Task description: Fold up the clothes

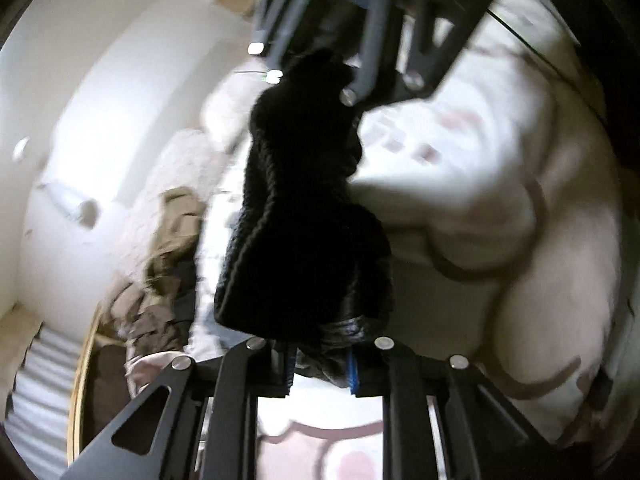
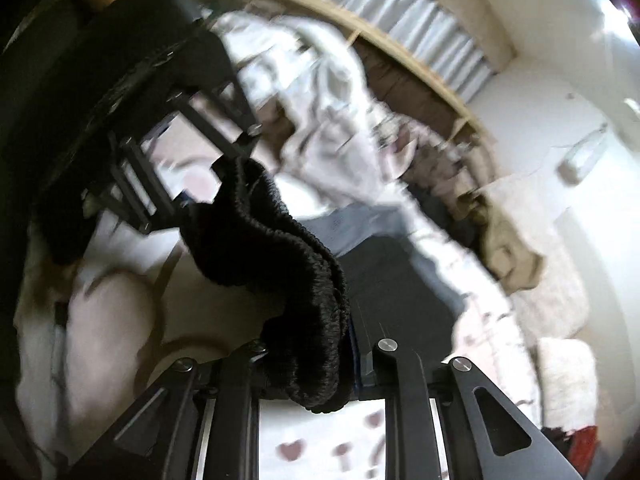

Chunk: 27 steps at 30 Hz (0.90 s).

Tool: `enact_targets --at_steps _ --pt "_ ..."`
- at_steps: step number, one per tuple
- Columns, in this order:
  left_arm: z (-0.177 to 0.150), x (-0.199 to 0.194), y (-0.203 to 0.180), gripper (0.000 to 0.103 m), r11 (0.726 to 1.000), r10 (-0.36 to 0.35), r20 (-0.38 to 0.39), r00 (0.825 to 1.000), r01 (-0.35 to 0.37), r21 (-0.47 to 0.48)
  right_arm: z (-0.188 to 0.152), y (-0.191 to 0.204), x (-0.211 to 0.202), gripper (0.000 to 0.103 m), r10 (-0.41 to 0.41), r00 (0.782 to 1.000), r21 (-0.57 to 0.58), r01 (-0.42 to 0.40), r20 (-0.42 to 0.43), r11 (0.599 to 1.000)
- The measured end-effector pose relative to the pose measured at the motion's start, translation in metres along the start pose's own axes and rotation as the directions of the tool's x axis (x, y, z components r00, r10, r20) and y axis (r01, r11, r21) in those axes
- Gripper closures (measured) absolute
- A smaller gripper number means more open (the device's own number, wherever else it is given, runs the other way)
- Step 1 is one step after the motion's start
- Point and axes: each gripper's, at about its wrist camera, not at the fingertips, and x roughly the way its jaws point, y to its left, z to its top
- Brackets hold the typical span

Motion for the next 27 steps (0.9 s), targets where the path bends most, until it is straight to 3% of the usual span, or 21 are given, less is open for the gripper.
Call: enact_targets --at_steps 4,8,10,14,17,19,23,27 --pt "0.012 -0.030 0.028 0.085 0.994 0.087 0.025 0.996 -0.085 -0.073 0.025 -0.011 -0.034 0.083 -0.045 0.998 -0.032 0.046 0.036 0.998" --pt "0.027 -0.082 0.031 0.085 0.990 0.091 0.071 0.993 -0.083 -0.110 0.042 -0.006 -0.082 0.083 -0.035 0.998 -0.089 0.039 0.053 0.995" --pt "0.036 -0.111 0.031 0.085 0.989 0.060 0.099 0.993 -0.045 -0.143 0.049 -0.002 -0.110 0.083 -0.016 0.999 -0.104 0.020 0.044 0.994" --pt "0.053 -0.149 0.042 0.085 0.965 -0.079 0.139 0.987 0.110 -0.236 0.056 0.007 -0.159 0.083 0.032 0.999 -0.071 -0.030 0.040 0.997" --pt "0.060 -0.170 0.022 0.085 0.939 -0.176 0.128 0.976 0.206 -0.277 0.053 0.012 -0.175 0.083 0.079 0.996 -0.014 -0.078 0.033 0.997" --pt "0.066 -0.156 0.013 0.085 0.922 -0.237 0.091 0.967 0.253 -0.292 0.043 0.011 -0.164 0.083 0.134 0.991 0.052 -0.133 -0.002 0.990" --pt "0.062 -0.090 0.014 0.085 0.875 -0.329 -0.007 0.944 0.303 -0.377 0.027 0.003 -0.117 0.083 0.201 0.976 0.146 -0.188 -0.087 0.971" --pt "0.033 -0.029 0.036 0.085 0.775 -0.417 -0.062 0.907 0.319 -0.545 0.019 -0.022 -0.052 0.083 0.236 0.959 0.223 -0.199 -0.155 0.954"
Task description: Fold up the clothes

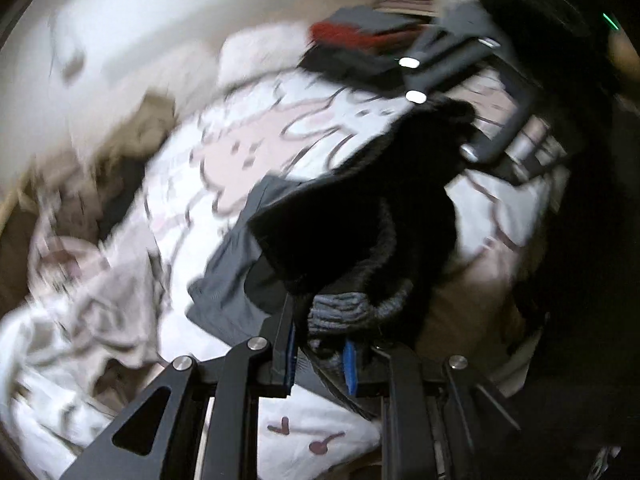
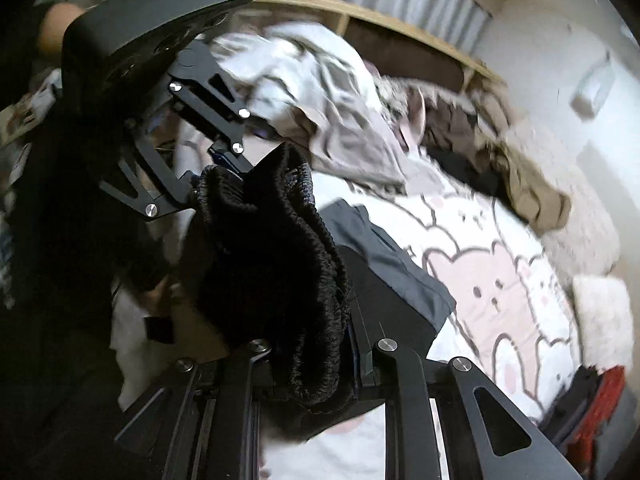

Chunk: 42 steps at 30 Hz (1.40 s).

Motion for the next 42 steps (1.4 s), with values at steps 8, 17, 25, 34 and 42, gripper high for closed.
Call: enact_targets --at_steps 8,17,25,34,42 --pt "0.009 0.074 0.086 0.085 0.986 -0.070 -0.107 0.992 0.053 -0.156 0.023 -0.076 0.105 0.083 0.073 0.989 0.042 -0.069 -0.127 0.997" --pt "0.009 0.146 0.159 0.085 0.958 -0.142 -0.146 0.979 0.099 -0.268 0.031 -0.140 0.194 0.083 0.136 0.964 0.111 -0.113 -0.228 0.987" --pt "-0.012 0.174 0.175 0.083 0.930 -0.196 -0.129 0.972 0.142 -0.339 0.018 -0.158 0.232 0.039 0.138 0.957 0.213 -0.084 -0.254 0.974" --pt "-0.020 0.104 0.145 0.069 0.991 0.122 -0.014 0.992 -0.123 -0.059 0.013 -0.178 0.167 0.030 -0.183 0.965 0.289 0.233 -0.189 0.929" --pt "-0.052 0.030 0.003 0.056 0.877 0.122 0.121 0.985 -0.164 0.451 -0.030 -0.048 0.088 0.030 -0.391 0.920 -0.093 0.388 -0.024 0.917"
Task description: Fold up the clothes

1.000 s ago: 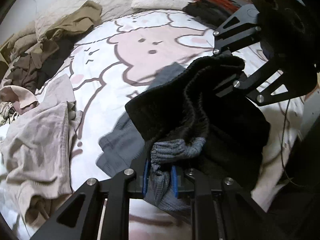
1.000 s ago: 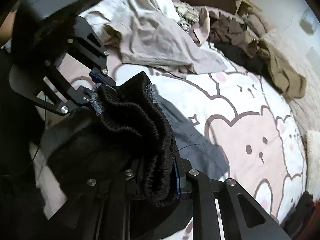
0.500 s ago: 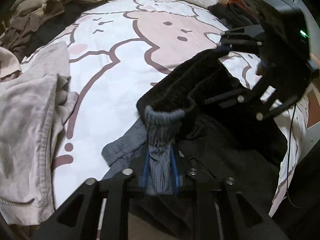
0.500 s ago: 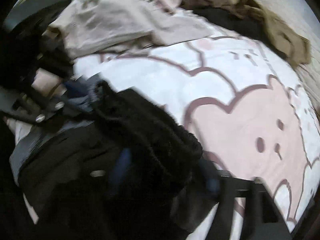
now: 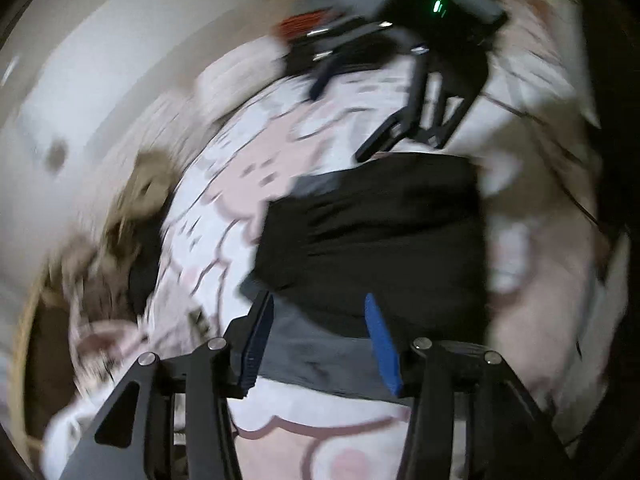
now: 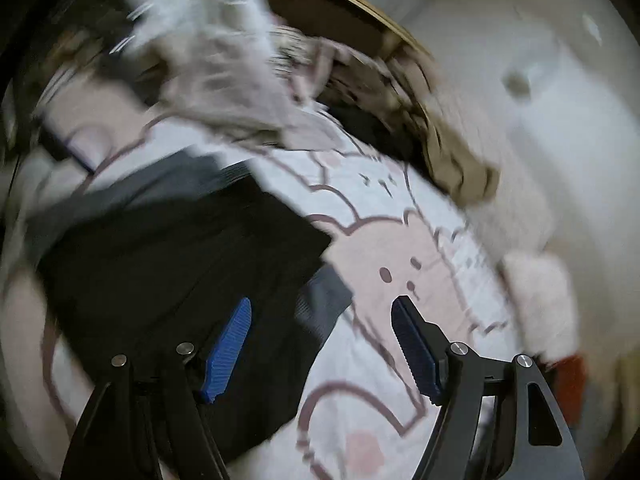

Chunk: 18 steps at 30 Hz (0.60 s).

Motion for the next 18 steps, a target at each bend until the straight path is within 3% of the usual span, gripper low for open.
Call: enact_targets --at_steps 3,5,7,10,15,18 --pt "0.001 -0.007 -0.055 0.056 0.990 0.015 -0.008 1.000 -0.014 0.144 -0.020 0.054 -0.024 0.030 -0.036 0.999 -0.128 0.040 0.039 0.991" --pt "-0.001 -0.001 -0.084 0.055 0.969 0.078 -0.014 0.997 -0.073 0.236 -0.033 0.087 -0.033 0.030 -0.021 0.999 -0.268 0.029 0.033 0.963" --pt "-0.010 0.010 -0.107 0.055 0.935 0.158 -0.016 0.987 -0.144 0.324 -0.047 0.116 -0.039 0.030 -0.067 0.996 -0.418 0.086 0.060 0.904" --pt "-0.027 0.027 -0.132 0.055 0.863 0.256 -0.006 0.967 -0.226 0.452 -0.067 0.148 -0.041 0.030 -0.100 0.991 -0.584 0.132 0.087 0.801" --pt "-0.046 0.044 -0.145 0.055 0.785 0.310 -0.024 0.950 -0.242 0.570 -0.082 0.162 -0.028 0.030 -0.153 0.982 -0.679 0.186 0.109 0.710" --pt "-0.043 0.055 -0.146 0.055 0.762 0.343 -0.012 0.939 -0.271 0.588 -0.083 0.162 -0.016 0.030 -0.203 0.970 -0.709 0.236 0.132 0.665"
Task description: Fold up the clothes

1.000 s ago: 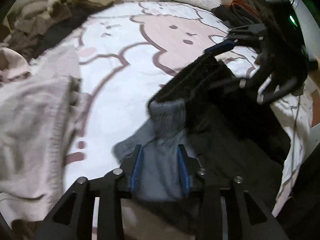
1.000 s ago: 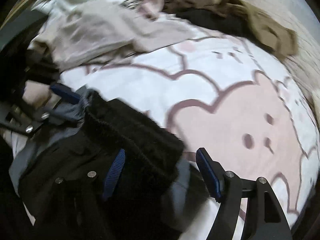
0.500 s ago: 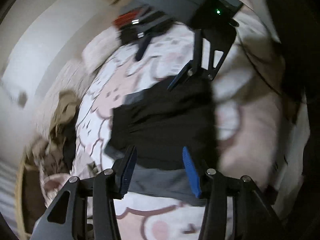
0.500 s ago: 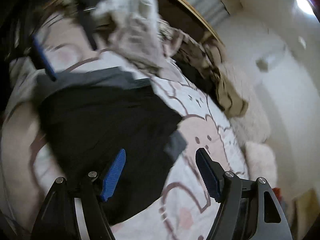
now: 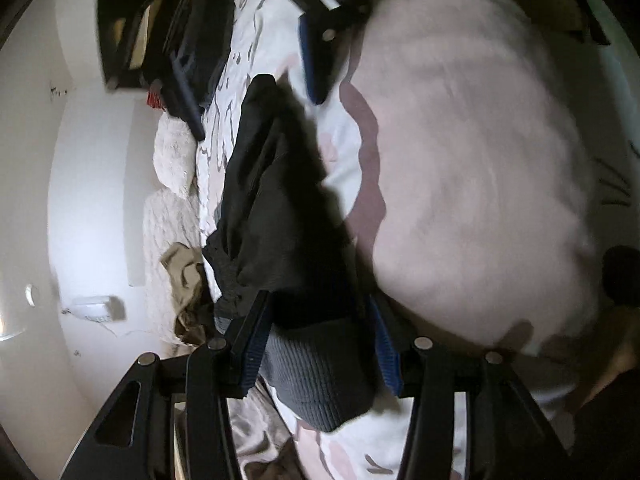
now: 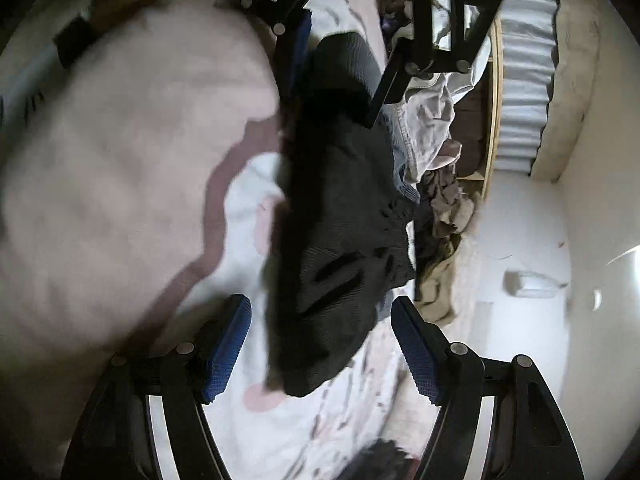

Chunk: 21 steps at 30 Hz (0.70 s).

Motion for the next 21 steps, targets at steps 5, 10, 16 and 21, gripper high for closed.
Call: enact_targets --at_steps 5,10,16,21 --pt "0.008 0.020 0.007 0.055 1.000 0.018 -0.004 1.000 -0.018 -0.014 0.010 0.010 0.025 0.055 -0.060 0.998 -0.113 0.060 0.003 0.992" --pt "-0.010 0.030 0.007 0.072 1.000 0.026 -0.005 1.000 -0.026 0.008 0.000 0.012 0.054 0.089 -0.062 0.997 -0.131 0.056 -0.036 0.990" --pt "-0.038 0.032 0.000 0.078 0.998 0.055 -0.006 0.998 -0.055 0.012 -0.023 0.004 0.064 0.092 -0.105 0.992 -0.124 0.096 -0.068 0.988" --pt "-0.048 0.024 -0.004 0.078 0.999 0.042 -0.003 0.999 -0.042 0.021 -0.026 0.003 0.055 0.092 -0.118 0.990 -0.144 0.107 -0.073 0.984"
